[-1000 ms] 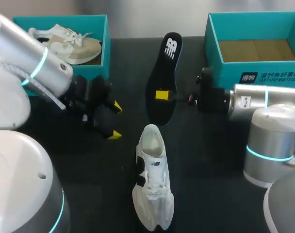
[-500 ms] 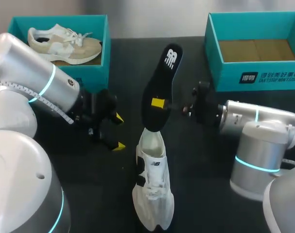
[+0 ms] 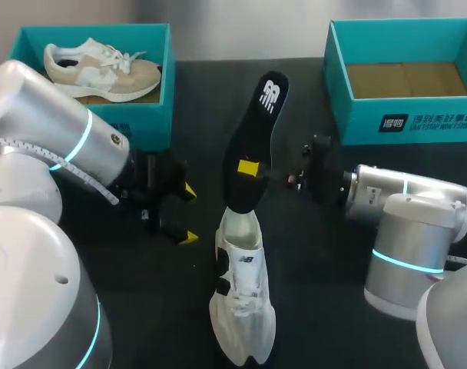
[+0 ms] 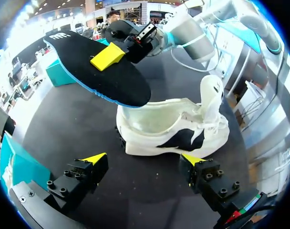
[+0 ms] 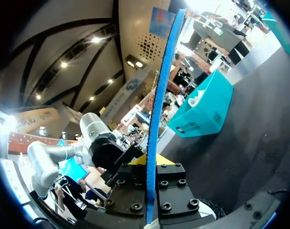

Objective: Take the shoe out of the shoebox, open the shoe tongue, remove and reinsert the insole, then place the shoe into the shoebox

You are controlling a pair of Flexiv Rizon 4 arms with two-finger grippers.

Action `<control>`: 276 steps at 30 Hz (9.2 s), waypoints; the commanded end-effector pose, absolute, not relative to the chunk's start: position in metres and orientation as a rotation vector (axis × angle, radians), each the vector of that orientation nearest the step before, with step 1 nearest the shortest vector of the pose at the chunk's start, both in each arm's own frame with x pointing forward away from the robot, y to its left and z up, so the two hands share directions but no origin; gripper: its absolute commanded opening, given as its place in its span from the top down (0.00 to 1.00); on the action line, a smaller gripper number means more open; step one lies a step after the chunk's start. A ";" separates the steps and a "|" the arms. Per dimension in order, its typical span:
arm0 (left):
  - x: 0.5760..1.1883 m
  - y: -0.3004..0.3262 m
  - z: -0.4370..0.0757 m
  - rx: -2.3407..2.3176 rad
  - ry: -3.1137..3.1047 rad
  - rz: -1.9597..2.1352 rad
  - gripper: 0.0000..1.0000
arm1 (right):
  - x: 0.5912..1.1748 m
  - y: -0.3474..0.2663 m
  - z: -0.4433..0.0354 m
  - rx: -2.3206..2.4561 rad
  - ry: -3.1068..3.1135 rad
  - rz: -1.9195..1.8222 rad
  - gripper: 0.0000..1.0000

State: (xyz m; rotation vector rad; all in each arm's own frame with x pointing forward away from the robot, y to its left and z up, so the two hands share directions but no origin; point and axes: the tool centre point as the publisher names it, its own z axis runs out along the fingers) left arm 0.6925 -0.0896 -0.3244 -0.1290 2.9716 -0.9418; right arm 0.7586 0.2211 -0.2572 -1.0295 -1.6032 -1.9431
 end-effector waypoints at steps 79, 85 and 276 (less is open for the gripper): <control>0.679 -0.113 -0.349 -0.079 3.049 -0.794 0.00 | 0.726 0.232 -0.298 -0.506 -1.765 -2.019 1.00; 0.679 -0.113 -0.349 -0.079 3.049 -0.794 0.00 | 0.723 0.234 -0.296 -0.472 -1.779 -2.007 1.00; 0.679 -0.113 -0.349 -0.079 3.049 -0.794 0.00 | 0.678 0.238 -0.344 -0.922 -1.860 -1.656 1.00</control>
